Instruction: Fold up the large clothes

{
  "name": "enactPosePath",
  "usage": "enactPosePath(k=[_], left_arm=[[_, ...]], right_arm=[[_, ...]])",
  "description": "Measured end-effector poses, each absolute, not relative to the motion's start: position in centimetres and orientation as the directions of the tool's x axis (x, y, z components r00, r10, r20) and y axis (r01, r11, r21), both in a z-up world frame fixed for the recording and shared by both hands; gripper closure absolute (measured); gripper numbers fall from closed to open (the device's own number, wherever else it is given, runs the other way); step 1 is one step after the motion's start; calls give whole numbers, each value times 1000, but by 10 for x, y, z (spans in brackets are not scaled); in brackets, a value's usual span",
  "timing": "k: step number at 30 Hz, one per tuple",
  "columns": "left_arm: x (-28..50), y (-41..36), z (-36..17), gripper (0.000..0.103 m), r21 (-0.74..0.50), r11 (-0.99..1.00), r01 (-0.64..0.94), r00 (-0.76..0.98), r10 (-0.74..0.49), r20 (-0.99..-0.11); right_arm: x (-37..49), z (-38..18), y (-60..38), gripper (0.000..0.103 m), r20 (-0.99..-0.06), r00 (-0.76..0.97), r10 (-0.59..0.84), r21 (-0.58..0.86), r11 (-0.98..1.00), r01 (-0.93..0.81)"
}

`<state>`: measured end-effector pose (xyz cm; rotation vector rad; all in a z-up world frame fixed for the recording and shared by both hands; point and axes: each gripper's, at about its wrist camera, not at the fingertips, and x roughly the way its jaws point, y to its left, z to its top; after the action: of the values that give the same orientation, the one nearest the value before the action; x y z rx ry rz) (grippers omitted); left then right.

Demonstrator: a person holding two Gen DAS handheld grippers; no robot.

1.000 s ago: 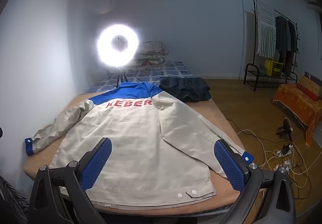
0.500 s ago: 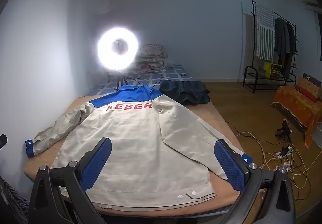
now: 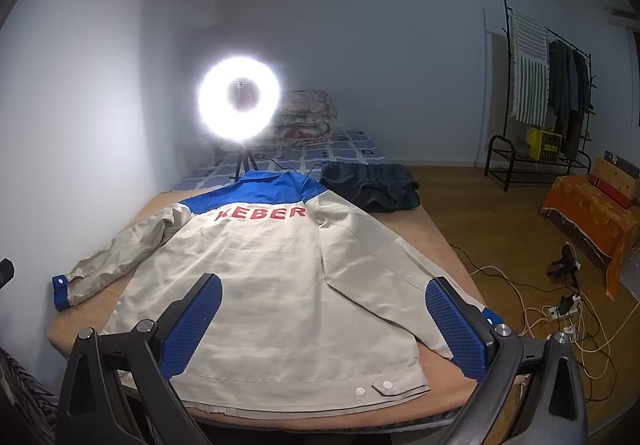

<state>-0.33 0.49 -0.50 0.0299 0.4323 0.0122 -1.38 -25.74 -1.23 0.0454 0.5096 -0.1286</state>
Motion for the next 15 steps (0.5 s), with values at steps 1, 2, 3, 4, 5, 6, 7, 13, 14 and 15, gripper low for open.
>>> enactPosePath(k=[1,2,3,4,5,6,7,13,14,15], left_arm=[[-3,5,-4,0,31,1000,-5,909,17,-417],[-4,4,-5,0,30,1000,-5,910,17,-414],[-5,4,-5,0,30,1000,-4,911,17,-412],[-5,3,-4,0,30,1000,-4,911,16,-411],[-6,3,-4,0,30,1000,-5,912,17,-410],[-6,2,-4,0,31,1000,-5,912,17,-409],[-6,2,-3,0,31,1000,-5,912,17,-409],[-4,3,-1,0,31,999,-10,911,22,-411],[-3,4,-1,0,31,999,-11,911,23,-412],[-3,4,-1,0,32,999,-12,911,25,-413]], right_arm=[[-14,-12,-258,0,-490,865,-110,12,991,133],[-14,-12,-257,0,-489,865,-110,13,991,133],[-14,-12,-257,0,-489,865,-111,11,991,133],[-14,-13,-258,0,-488,866,-112,11,991,134],[-14,-12,-257,0,-488,866,-111,11,991,133],[-14,-12,-257,0,-488,866,-111,11,991,133],[-14,-13,-257,0,-488,866,-110,12,991,132],[-13,-11,-255,0,-487,867,-105,12,992,127],[-12,-10,-254,0,-488,867,-103,12,992,125],[-11,-10,-254,0,-488,867,-103,12,992,124]])
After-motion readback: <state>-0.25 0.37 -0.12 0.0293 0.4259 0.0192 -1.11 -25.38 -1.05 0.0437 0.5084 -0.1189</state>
